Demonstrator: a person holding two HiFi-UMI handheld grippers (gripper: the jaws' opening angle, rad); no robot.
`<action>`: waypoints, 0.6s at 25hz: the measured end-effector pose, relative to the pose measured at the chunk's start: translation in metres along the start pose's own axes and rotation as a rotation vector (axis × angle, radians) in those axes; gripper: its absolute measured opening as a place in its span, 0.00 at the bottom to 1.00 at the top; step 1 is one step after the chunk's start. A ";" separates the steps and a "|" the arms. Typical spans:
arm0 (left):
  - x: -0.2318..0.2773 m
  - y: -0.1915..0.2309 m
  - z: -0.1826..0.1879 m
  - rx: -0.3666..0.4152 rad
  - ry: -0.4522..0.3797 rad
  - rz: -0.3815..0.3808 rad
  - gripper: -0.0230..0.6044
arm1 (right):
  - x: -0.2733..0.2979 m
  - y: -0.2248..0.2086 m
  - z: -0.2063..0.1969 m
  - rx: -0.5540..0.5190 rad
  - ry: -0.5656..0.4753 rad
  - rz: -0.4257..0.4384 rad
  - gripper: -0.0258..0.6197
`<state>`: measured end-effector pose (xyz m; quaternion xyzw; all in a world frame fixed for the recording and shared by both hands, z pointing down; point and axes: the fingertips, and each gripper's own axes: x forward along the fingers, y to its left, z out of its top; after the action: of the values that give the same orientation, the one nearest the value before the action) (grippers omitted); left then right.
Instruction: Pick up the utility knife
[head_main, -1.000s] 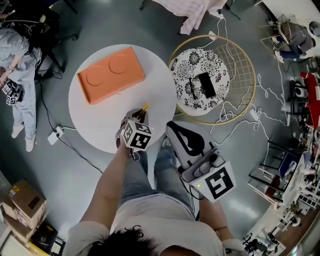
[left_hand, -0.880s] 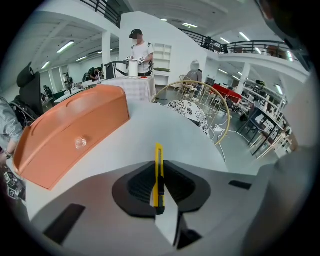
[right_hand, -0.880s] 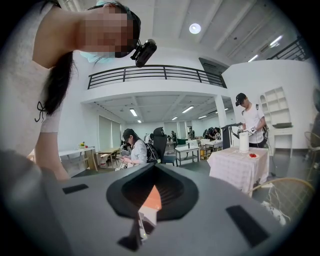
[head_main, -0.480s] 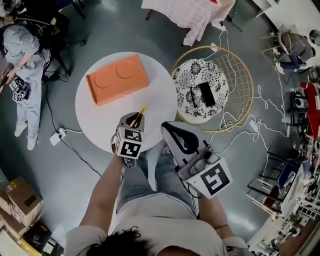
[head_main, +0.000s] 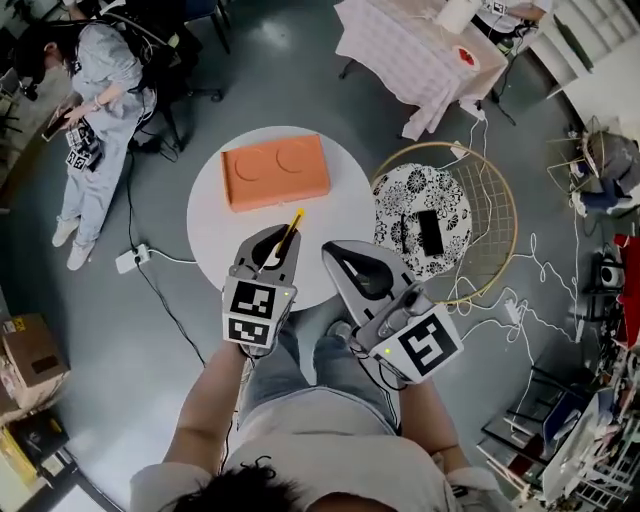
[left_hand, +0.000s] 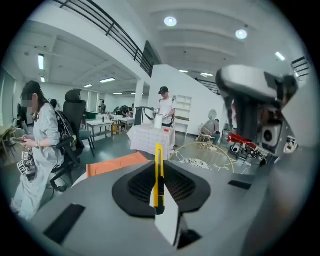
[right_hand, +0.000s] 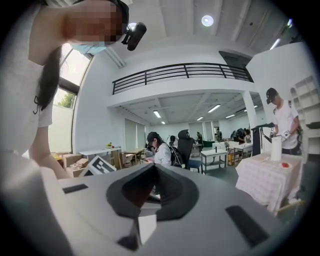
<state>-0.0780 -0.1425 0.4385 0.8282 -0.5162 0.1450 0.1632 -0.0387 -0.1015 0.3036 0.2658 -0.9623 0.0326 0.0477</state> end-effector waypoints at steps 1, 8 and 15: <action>-0.009 0.000 0.009 -0.007 -0.031 0.012 0.12 | 0.001 0.002 0.003 -0.006 -0.007 0.020 0.05; -0.078 -0.008 0.061 -0.034 -0.229 0.093 0.12 | 0.002 0.028 0.018 -0.046 -0.033 0.147 0.05; -0.137 -0.031 0.095 -0.015 -0.376 0.150 0.12 | -0.008 0.053 0.027 -0.073 -0.058 0.263 0.05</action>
<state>-0.1013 -0.0591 0.2934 0.7986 -0.5990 -0.0043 0.0588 -0.0606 -0.0545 0.2736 0.1362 -0.9904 -0.0042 0.0250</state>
